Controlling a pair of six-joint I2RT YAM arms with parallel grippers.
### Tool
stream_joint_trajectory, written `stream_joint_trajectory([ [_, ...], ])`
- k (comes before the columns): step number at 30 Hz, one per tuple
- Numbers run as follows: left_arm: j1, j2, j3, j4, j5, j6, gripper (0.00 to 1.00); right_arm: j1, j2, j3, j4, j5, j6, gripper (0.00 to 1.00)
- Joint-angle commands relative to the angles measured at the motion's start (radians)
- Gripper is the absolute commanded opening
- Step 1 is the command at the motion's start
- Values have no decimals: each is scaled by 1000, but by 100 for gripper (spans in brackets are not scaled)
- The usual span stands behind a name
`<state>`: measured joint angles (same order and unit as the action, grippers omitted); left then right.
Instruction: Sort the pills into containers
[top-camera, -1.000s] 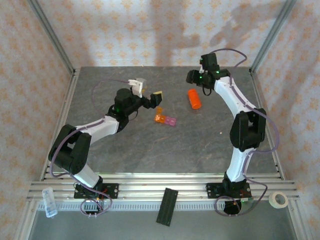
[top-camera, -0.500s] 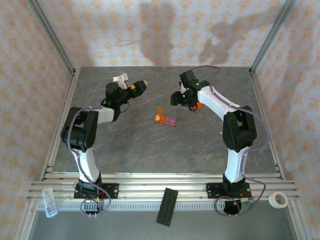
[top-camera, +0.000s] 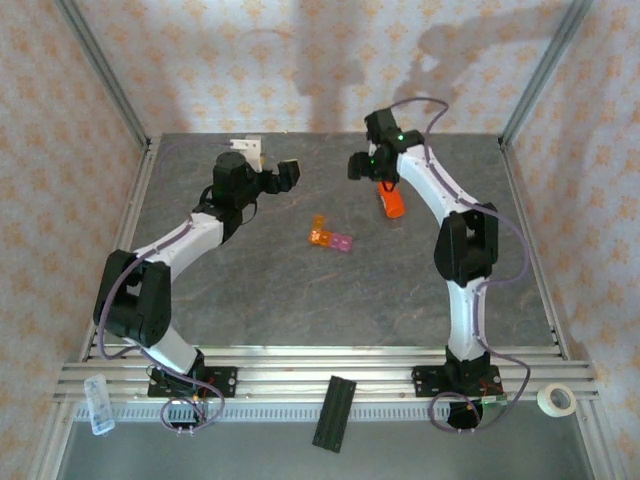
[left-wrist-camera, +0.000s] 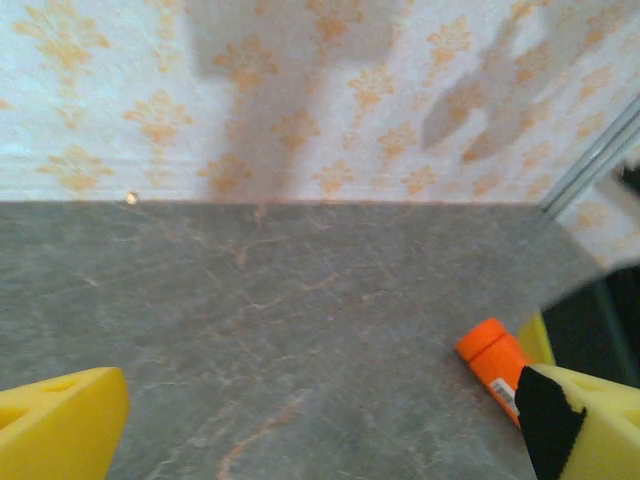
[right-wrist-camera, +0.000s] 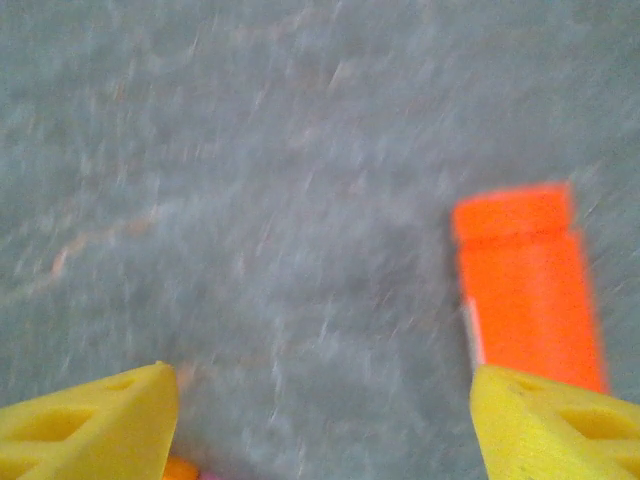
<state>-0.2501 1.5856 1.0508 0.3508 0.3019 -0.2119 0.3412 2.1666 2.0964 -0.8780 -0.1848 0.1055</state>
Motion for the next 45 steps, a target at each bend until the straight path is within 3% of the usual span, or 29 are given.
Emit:
stream_joint_trajectory([
  [1, 2, -30, 11, -84, -117, 97, 100, -50, 158, 226, -243, 89, -48, 78],
  [5, 1, -49, 41, -159, -126, 154, 100, -67, 348, 517, -397, 107, -83, 82],
  [7, 1, -49, 61, -204, -139, 172, 100, -68, 387, 555, -411, 96, -93, 83],
  [17, 1, -41, 94, -268, -126, 200, 100, -61, 391, 447, -345, 43, -112, 82],
  [25, 1, -38, 106, -285, -113, 196, 100, -50, 424, 431, -365, 98, -131, 77],
  [41, 0, -47, 115, -306, -99, 193, 100, -40, 486, 443, -386, 125, -170, 62],
  [45, -5, -49, 119, -311, -100, 191, 100, -39, 486, 436, -386, 125, -174, 50],
])
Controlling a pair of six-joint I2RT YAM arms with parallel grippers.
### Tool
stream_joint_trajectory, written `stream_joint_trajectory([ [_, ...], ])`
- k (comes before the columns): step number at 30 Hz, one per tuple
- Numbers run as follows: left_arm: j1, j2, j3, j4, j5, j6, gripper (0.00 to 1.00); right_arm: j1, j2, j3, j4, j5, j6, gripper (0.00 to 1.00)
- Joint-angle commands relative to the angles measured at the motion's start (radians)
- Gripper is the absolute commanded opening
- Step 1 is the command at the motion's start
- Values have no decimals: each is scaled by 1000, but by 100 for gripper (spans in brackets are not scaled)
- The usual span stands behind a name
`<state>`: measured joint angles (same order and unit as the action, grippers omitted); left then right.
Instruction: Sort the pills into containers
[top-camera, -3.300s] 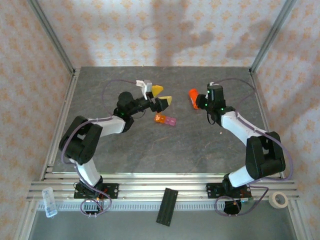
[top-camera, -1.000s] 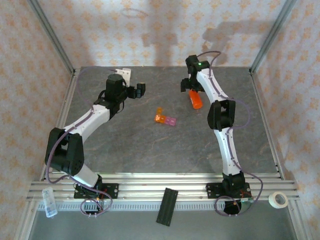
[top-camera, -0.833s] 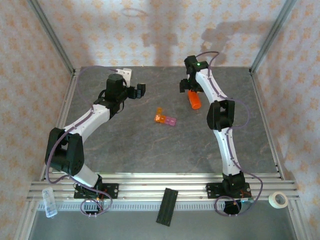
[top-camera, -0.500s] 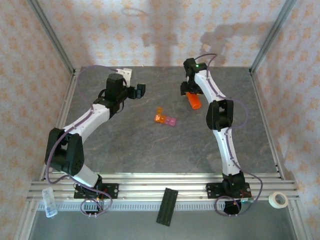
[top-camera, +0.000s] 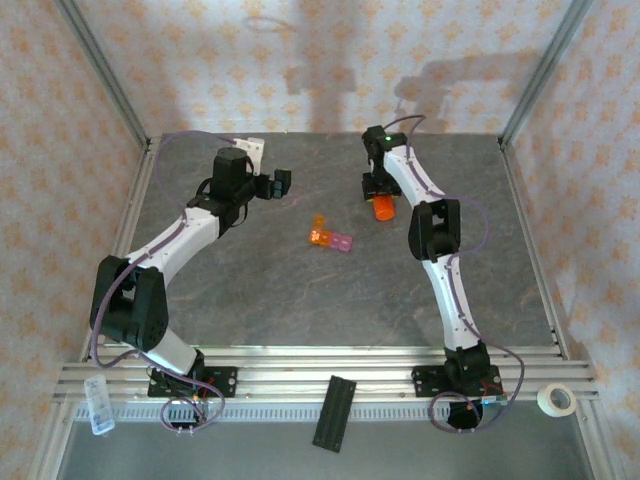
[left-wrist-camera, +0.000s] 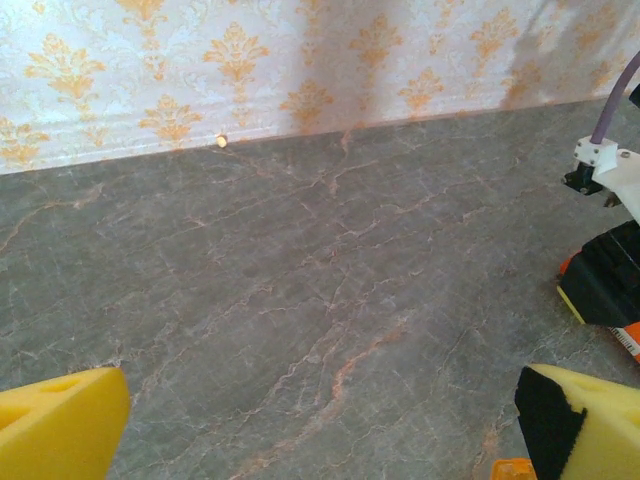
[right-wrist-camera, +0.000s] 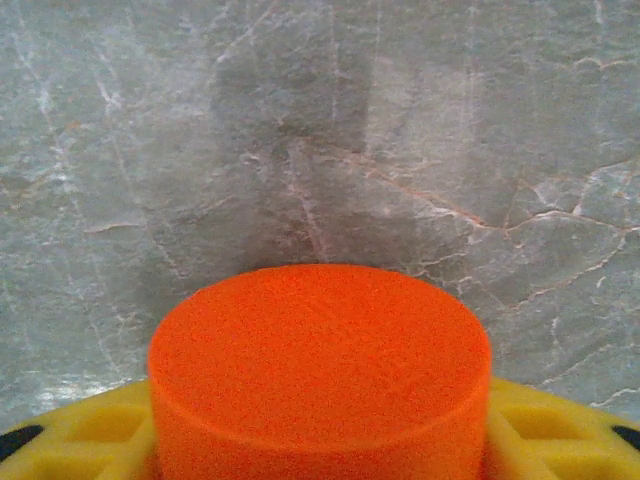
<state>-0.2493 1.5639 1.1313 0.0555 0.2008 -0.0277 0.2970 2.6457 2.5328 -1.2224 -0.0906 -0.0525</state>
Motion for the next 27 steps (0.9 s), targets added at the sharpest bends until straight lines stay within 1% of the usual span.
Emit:
stream_joint_trajectory([
  [1, -8, -28, 39, -18, 1, 7, 100, 5, 4, -1, -43, 28, -14, 45],
  [4, -13, -31, 42, -22, 2, 6, 100, 4, -17, -2, -40, 22, -4, 34],
  [6, -15, -36, 41, -26, 2, 2, 100, 4, -54, -24, -20, 25, 7, 29],
  [9, -16, -49, 33, -25, 5, -11, 100, 3, -186, -168, 96, 17, 40, 24],
  [11, -16, -59, 23, -20, 8, -22, 100, 3, -324, -334, 227, -1, 68, 22],
  [15, -21, -80, -4, -13, 7, -39, 100, 3, -566, -651, 487, -22, 129, 21],
  [17, -27, -92, -17, -11, 5, -46, 100, 6, -701, -850, 649, -20, 156, 21],
  [18, -30, -97, -25, -9, 3, -48, 100, 7, -741, -910, 704, -13, 163, 21],
  [22, -46, -118, -53, -6, -6, -59, 100, 30, -937, -1252, 1003, 58, 200, 21],
  [26, -67, -138, -80, -5, -25, -63, 100, 82, -1096, -1581, 1323, 160, 222, 20],
  [27, -71, -143, -85, -5, -31, -66, 100, 100, -1125, -1640, 1384, 190, 222, 20],
])
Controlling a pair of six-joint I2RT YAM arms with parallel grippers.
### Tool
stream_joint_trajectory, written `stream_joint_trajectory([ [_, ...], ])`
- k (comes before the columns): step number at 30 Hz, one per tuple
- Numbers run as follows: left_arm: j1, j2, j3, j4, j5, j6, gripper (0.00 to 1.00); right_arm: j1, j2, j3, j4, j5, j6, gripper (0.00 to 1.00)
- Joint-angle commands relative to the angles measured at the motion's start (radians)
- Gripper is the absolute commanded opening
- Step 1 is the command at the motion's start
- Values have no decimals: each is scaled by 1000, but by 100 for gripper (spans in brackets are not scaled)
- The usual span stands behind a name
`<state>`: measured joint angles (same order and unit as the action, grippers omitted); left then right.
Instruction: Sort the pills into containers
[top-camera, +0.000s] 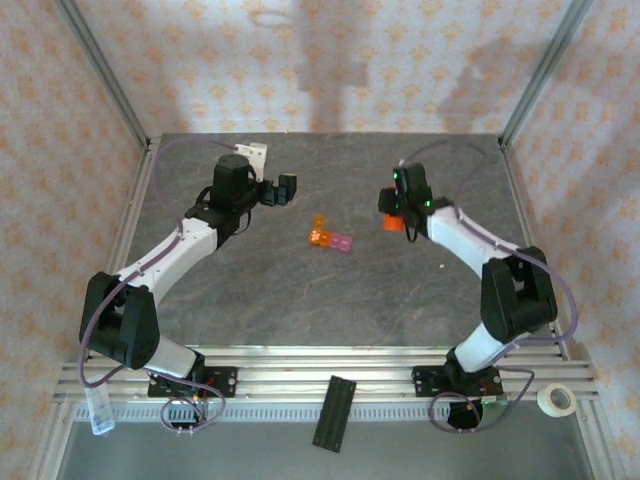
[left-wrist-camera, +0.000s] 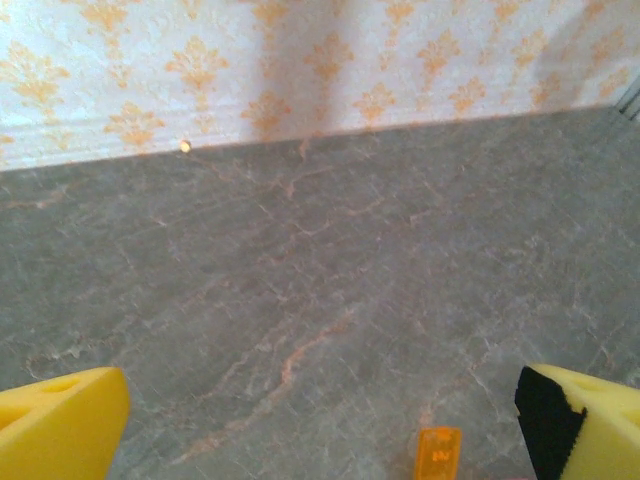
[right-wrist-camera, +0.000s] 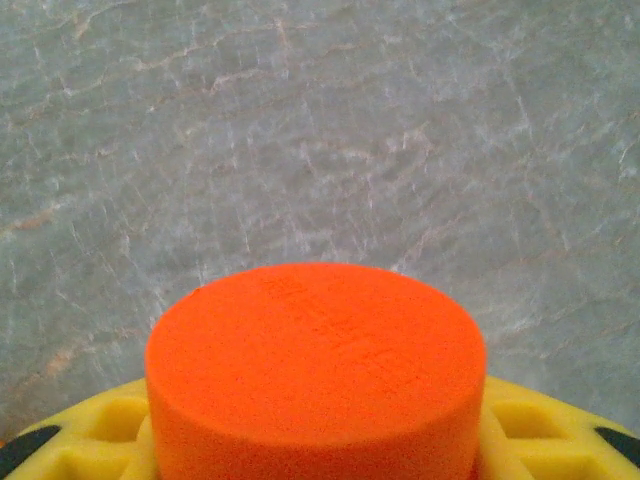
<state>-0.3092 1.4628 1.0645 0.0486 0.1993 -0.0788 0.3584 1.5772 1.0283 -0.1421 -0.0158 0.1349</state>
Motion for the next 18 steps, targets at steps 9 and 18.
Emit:
stream_joint_trajectory([
  [9, -28, -118, -97, 46, -82, -37, 100, 211, -216, -524, 650, 499, 41, 18],
  [18, -56, -150, -167, 91, -115, -55, 100, 301, -235, -697, 867, 767, 37, 18],
])
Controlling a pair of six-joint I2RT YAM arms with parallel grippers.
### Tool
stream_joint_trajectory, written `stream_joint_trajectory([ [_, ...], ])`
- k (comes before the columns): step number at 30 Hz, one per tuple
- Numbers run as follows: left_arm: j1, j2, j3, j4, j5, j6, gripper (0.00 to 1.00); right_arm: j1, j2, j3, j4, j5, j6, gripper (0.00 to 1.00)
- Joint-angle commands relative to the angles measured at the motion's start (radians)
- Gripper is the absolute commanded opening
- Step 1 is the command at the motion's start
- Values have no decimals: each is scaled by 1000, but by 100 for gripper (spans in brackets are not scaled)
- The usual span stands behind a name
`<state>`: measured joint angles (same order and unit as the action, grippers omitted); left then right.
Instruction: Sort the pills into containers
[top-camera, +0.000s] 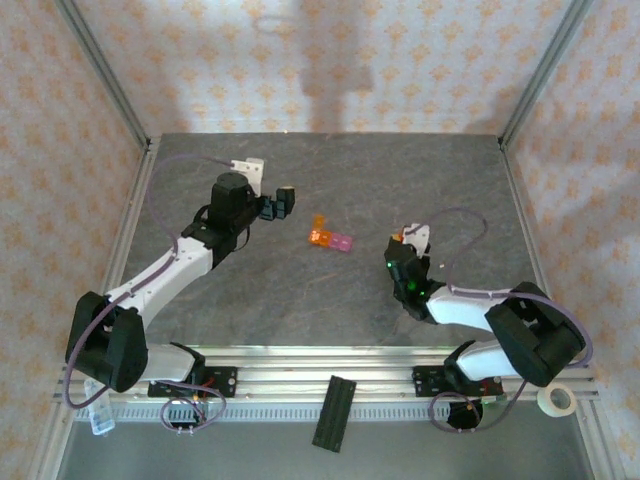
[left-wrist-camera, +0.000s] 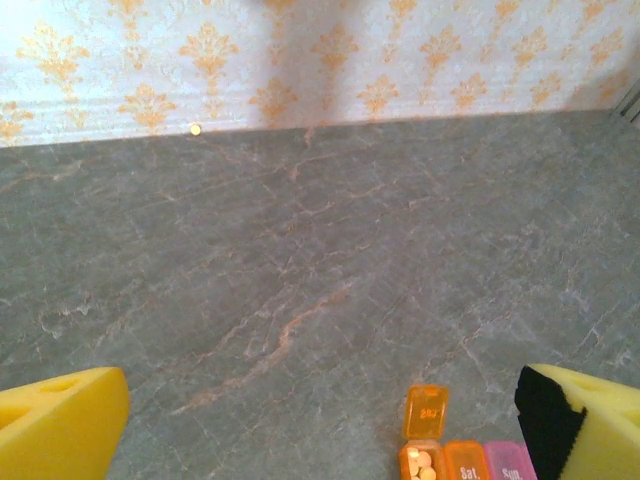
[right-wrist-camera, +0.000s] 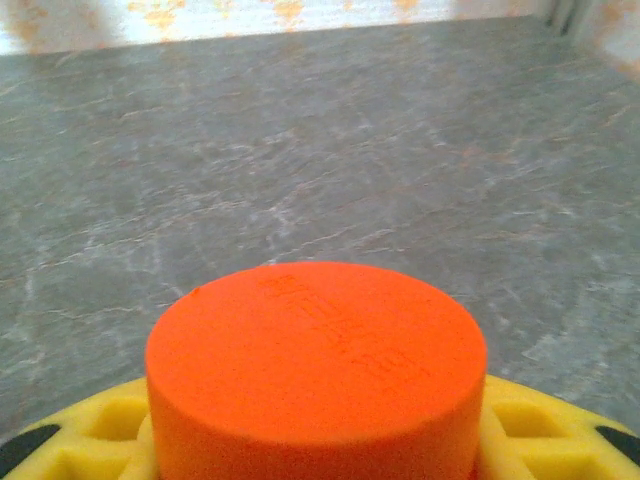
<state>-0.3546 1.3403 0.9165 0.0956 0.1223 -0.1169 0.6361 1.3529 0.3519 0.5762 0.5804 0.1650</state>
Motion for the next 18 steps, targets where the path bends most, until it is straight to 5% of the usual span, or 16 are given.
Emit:
stream_joint_trajectory([
  [1, -14, -31, -26, 50, -38, -19, 100, 31, -2, -16, 153, 199, 6, 18],
  [18, -27, -93, -41, 28, -48, 0, 100, 192, 230, -1, 146, 484, 213, 17],
])
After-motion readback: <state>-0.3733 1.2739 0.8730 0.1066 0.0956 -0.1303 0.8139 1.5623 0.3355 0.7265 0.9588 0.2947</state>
